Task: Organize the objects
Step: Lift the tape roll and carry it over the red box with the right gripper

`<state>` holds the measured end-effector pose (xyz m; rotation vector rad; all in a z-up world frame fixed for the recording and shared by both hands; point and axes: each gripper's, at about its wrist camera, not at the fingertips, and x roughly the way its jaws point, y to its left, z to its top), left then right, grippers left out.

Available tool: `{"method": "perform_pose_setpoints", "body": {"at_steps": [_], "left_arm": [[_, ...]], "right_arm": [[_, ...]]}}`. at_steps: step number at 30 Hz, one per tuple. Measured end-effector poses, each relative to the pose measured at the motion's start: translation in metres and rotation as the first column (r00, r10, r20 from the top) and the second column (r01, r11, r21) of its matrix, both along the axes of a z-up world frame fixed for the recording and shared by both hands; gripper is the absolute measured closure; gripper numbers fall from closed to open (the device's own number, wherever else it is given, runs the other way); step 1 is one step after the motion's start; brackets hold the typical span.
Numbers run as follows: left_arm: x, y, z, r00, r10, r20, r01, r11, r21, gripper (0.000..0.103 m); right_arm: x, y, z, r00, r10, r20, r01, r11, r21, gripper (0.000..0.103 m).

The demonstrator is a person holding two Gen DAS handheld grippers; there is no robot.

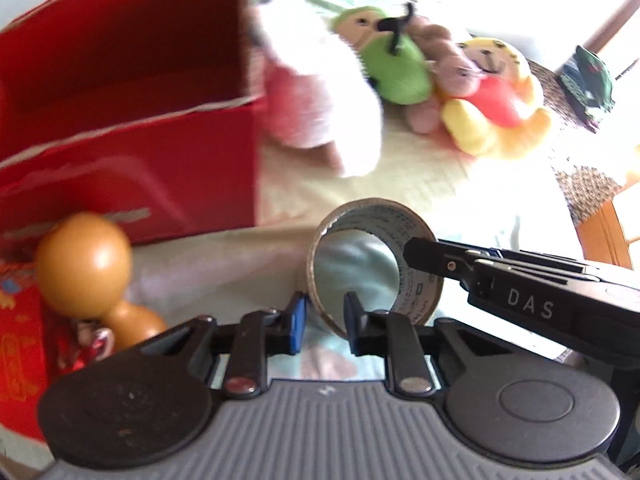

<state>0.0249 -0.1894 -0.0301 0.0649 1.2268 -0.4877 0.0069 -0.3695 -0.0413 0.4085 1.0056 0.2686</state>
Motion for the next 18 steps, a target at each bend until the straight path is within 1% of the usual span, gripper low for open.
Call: {"method": "perform_pose_setpoints", "body": {"at_steps": [4, 10, 14, 18], "left_arm": [[-0.007, -0.018, 0.011, 0.997, -0.063, 0.041, 0.064, 0.998, -0.014, 0.086], [-0.013, -0.036, 0.034, 0.984, -0.128, 0.125, 0.130, 0.991, -0.014, 0.085], [-0.013, -0.035, 0.054, 0.977, -0.122, 0.176, 0.130, 0.991, -0.031, 0.085], [-0.013, -0.022, 0.082, 0.967, -0.095, 0.236, 0.113, 0.991, -0.066, 0.085]], "right_arm": [[-0.012, -0.012, 0.013, 0.999, -0.052, 0.012, 0.052, 0.999, 0.000, 0.089], [-0.017, -0.023, 0.039, 0.993, -0.091, 0.070, 0.091, 0.996, 0.007, 0.088], [-0.015, -0.023, 0.059, 0.988, -0.088, 0.125, 0.087, 0.996, 0.013, 0.088], [-0.013, -0.016, 0.084, 0.979, -0.071, 0.192, 0.068, 0.997, 0.026, 0.088]]}}
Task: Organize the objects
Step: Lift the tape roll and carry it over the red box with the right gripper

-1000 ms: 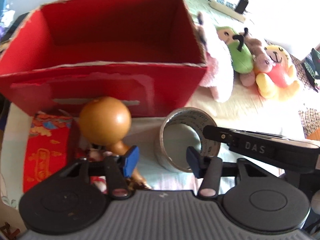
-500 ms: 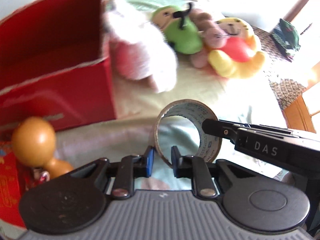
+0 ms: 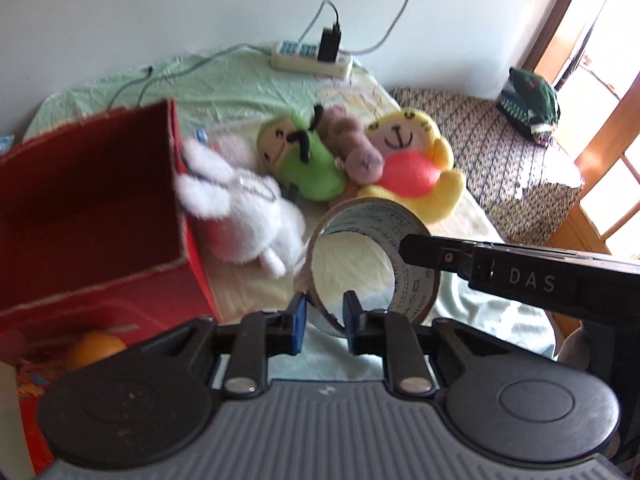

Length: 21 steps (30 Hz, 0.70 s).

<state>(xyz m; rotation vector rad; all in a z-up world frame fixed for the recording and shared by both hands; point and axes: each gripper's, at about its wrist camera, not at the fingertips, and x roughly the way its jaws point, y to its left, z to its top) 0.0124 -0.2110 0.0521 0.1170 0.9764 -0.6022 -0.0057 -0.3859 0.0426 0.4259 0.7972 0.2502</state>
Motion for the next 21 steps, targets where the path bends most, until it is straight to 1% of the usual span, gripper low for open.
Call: {"method": "perform_pose_setpoints", "body": {"at_steps": [3, 7, 10, 13, 17, 21], "left_arm": [[0.004, 0.015, 0.019, 0.999, 0.022, 0.050, -0.021, 1.000, -0.021, 0.085], [0.016, 0.041, 0.035, 0.995, 0.050, 0.088, -0.045, 0.998, -0.049, 0.085], [0.027, 0.061, 0.042, 0.992, 0.068, 0.104, -0.063, 0.997, -0.054, 0.085], [0.041, 0.083, 0.051, 0.988, 0.086, 0.127, -0.078, 0.995, -0.069, 0.084], [0.070, 0.109, 0.057, 0.987, 0.114, 0.117, -0.105, 0.991, -0.079, 0.084], [0.099, 0.129, 0.046, 0.989, 0.128, 0.068, -0.123, 0.990, -0.072, 0.084]], "right_arm": [[0.006, 0.014, 0.019, 0.999, 0.027, 0.045, -0.027, 1.000, -0.005, 0.088], [0.018, 0.042, 0.040, 0.992, 0.067, 0.104, -0.063, 0.997, -0.039, 0.088], [0.035, 0.062, 0.051, 0.991, 0.087, 0.099, -0.085, 0.996, -0.024, 0.087], [0.054, 0.084, 0.061, 0.987, 0.120, 0.107, -0.117, 0.992, -0.037, 0.087], [0.077, 0.119, 0.067, 0.978, 0.175, 0.111, -0.164, 0.982, -0.098, 0.088], [0.103, 0.147, 0.059, 0.973, 0.224, 0.058, -0.214, 0.965, -0.152, 0.088]]}}
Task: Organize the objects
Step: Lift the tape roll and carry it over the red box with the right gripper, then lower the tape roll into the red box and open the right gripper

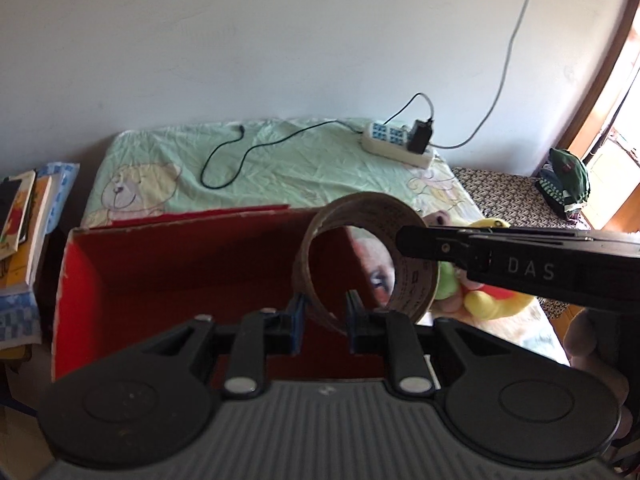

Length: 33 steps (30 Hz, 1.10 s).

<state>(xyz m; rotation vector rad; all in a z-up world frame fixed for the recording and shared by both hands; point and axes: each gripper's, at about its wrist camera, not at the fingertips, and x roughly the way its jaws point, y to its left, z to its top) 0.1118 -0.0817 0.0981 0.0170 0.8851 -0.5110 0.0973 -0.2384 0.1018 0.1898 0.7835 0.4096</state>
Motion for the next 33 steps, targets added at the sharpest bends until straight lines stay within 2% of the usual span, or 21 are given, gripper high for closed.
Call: {"method": "perform_pose_setpoints", "body": {"at_steps": [4, 9, 13, 18, 21, 23, 27, 30, 33], "left_arm": [[0.027, 0.014, -0.028, 0.998, 0.012, -0.054, -0.011, 1.000, 0.023, 0.084], [0.059, 0.025, -0.071, 0.984, 0.025, -0.176, -0.022, 1.000, 0.021, 0.084], [0.073, 0.026, -0.089, 0.976, 0.022, -0.216, -0.011, 0.999, 0.050, 0.083], [0.078, 0.028, -0.097, 0.979, 0.012, -0.205, 0.006, 0.996, 0.088, 0.070], [0.079, 0.035, -0.100, 0.979, 0.010, -0.205, 0.010, 0.995, 0.100, 0.066], [0.080, 0.040, -0.101, 0.981, 0.021, -0.191, 0.001, 0.993, 0.117, 0.059], [0.086, 0.046, -0.105, 0.982, 0.069, -0.176, -0.036, 0.983, 0.180, 0.058], [0.089, 0.046, -0.105, 0.980, 0.081, -0.183, -0.048, 0.983, 0.179, 0.056], [0.090, 0.039, -0.106, 0.984, 0.104, -0.143, -0.066, 0.967, 0.248, 0.054]], "right_arm": [[0.024, 0.027, -0.019, 0.996, 0.042, -0.081, -0.048, 0.997, -0.064, 0.088], [0.048, 0.055, -0.048, 0.986, 0.057, -0.159, -0.082, 0.984, -0.159, 0.088], [0.059, 0.072, -0.062, 0.979, 0.054, -0.198, -0.099, 0.970, -0.223, 0.088], [0.060, 0.089, -0.072, 0.982, 0.054, -0.183, -0.115, 0.934, -0.338, 0.088], [0.063, 0.092, -0.077, 0.983, 0.041, -0.182, -0.109, 0.919, -0.380, 0.088], [0.067, 0.093, -0.080, 0.982, 0.037, -0.183, -0.109, 0.910, -0.401, 0.089], [0.071, 0.095, -0.086, 0.984, 0.031, -0.173, -0.105, 0.892, -0.439, 0.089], [0.074, 0.097, -0.087, 0.988, 0.025, -0.153, -0.093, 0.885, -0.457, 0.088], [0.077, 0.097, -0.087, 0.989, 0.019, -0.145, -0.083, 0.888, -0.452, 0.086]]}}
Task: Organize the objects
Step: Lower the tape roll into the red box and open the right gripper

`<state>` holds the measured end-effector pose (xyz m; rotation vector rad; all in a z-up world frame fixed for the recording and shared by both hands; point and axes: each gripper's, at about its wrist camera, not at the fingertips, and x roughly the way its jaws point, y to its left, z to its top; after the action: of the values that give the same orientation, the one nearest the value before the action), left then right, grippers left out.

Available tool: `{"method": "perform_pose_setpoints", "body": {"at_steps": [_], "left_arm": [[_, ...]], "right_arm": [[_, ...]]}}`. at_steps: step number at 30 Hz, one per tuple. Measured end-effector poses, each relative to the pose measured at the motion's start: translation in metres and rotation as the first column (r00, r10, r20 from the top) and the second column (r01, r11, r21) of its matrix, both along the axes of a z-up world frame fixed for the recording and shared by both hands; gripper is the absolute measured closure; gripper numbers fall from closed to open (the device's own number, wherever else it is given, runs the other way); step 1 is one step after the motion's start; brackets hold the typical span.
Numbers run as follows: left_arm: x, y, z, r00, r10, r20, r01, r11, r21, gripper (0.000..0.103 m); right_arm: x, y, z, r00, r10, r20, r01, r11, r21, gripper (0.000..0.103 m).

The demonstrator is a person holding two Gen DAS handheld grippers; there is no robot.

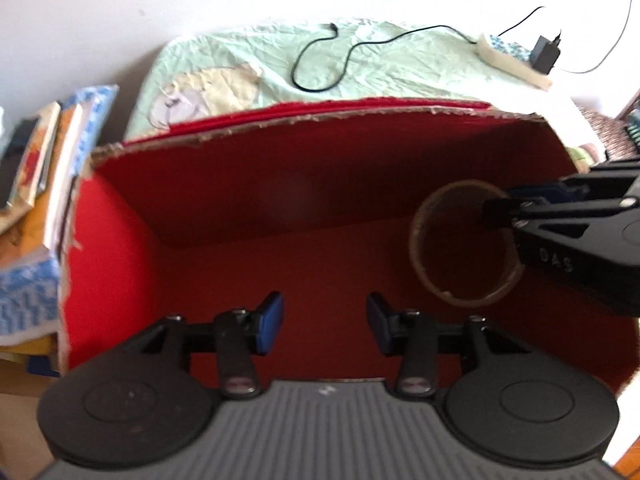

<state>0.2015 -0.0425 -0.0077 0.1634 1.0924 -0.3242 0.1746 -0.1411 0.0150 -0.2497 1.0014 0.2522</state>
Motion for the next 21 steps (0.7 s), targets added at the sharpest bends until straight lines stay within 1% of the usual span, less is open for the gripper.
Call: {"method": "perform_pose_setpoints", "body": {"at_steps": [2, 4, 6, 10, 12, 15, 18, 19, 21], "left_arm": [[0.002, -0.002, -0.001, 1.000, 0.012, 0.017, -0.012, 0.999, 0.031, 0.051], [0.006, -0.002, -0.005, 0.999, 0.029, 0.024, -0.030, 0.998, 0.059, 0.052], [0.009, 0.000, -0.006, 0.999, 0.036, 0.012, -0.037, 0.998, 0.049, 0.051], [0.010, 0.002, -0.008, 0.999, 0.047, 0.015, -0.048, 0.997, 0.067, 0.050], [0.014, 0.003, -0.009, 0.998, 0.060, 0.005, -0.060, 0.996, 0.062, 0.050], [0.014, 0.003, -0.010, 0.997, 0.071, 0.005, -0.071, 0.996, 0.059, 0.049], [0.012, 0.001, -0.011, 0.998, 0.069, 0.016, -0.069, 0.995, 0.072, 0.048], [0.012, 0.001, -0.010, 0.997, 0.069, 0.019, -0.070, 0.995, 0.075, 0.048], [0.012, 0.001, -0.010, 0.997, 0.075, 0.023, -0.076, 0.994, 0.079, 0.048]], "right_arm": [[0.002, -0.001, 0.001, 1.000, -0.007, 0.003, 0.006, 1.000, 0.011, 0.083], [0.001, -0.003, 0.003, 1.000, -0.016, 0.011, 0.016, 1.000, 0.027, 0.079], [0.000, -0.008, 0.006, 0.999, -0.034, 0.019, 0.033, 0.998, 0.053, 0.077], [0.003, -0.024, 0.010, 0.997, -0.079, -0.005, 0.079, 0.983, 0.163, 0.075], [0.002, -0.028, 0.014, 0.996, -0.086, -0.024, 0.089, 0.975, 0.205, 0.074], [-0.008, -0.032, 0.021, 0.997, -0.051, -0.058, 0.065, 0.957, 0.283, 0.074], [-0.014, -0.029, 0.022, 0.992, 0.021, -0.126, 0.025, 0.938, 0.346, 0.074], [-0.014, -0.027, 0.020, 0.988, 0.039, -0.149, 0.017, 0.933, 0.360, 0.074], [-0.016, -0.020, 0.012, 0.978, 0.068, -0.199, 0.008, 0.934, 0.356, 0.074]]}}
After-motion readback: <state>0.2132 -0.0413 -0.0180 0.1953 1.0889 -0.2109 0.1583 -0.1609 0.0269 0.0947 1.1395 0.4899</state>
